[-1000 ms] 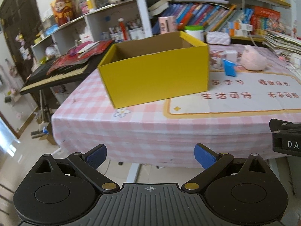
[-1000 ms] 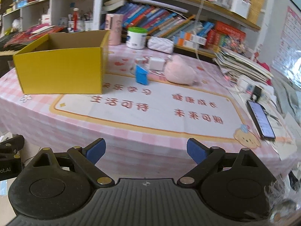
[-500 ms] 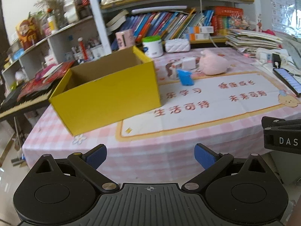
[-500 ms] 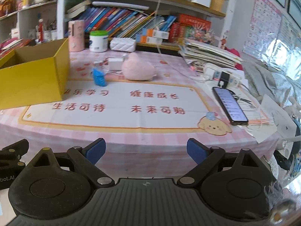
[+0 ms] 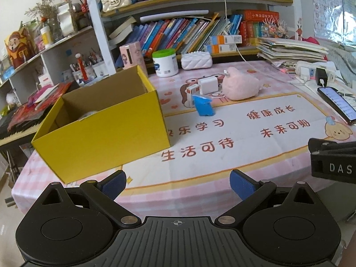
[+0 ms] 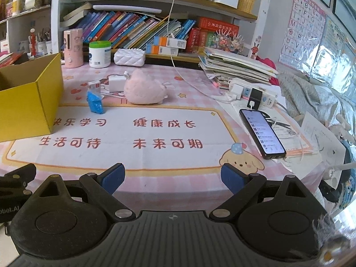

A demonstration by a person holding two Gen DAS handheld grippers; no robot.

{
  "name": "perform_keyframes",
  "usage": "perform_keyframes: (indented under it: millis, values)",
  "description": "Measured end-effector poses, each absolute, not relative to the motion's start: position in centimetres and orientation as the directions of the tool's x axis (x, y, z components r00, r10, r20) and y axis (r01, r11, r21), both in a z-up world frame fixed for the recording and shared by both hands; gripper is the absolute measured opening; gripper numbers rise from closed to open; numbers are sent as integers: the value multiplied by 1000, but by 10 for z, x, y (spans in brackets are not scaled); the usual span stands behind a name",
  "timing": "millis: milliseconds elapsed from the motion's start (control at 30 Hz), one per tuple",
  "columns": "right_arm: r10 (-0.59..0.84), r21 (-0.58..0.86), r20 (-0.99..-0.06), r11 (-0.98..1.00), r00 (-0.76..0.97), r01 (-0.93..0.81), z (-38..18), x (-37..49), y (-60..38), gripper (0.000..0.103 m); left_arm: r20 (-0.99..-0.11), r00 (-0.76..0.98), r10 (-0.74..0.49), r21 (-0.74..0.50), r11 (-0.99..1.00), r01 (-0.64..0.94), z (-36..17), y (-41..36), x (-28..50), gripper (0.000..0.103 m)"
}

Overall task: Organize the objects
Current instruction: 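Move both grippers toward the blue packet and pink plush pig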

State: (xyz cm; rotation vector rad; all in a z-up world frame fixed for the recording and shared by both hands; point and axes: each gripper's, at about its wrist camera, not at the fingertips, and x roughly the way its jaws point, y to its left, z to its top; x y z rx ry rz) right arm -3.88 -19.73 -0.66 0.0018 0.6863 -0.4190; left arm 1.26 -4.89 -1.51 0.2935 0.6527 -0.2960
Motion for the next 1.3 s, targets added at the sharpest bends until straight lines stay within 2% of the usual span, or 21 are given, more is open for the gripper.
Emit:
perform_keyframes:
  millis: [733,1300]
  values:
    - [-338,-139,-626,935,702,327,-10,17,-231,93,-629,759,-168,164,926,340,-18,-84,55,101]
    - [-285,-110,-578,956,765,273,7,69,-267,93,-593,793,-143,159,944,290,-10,-117,93,99]
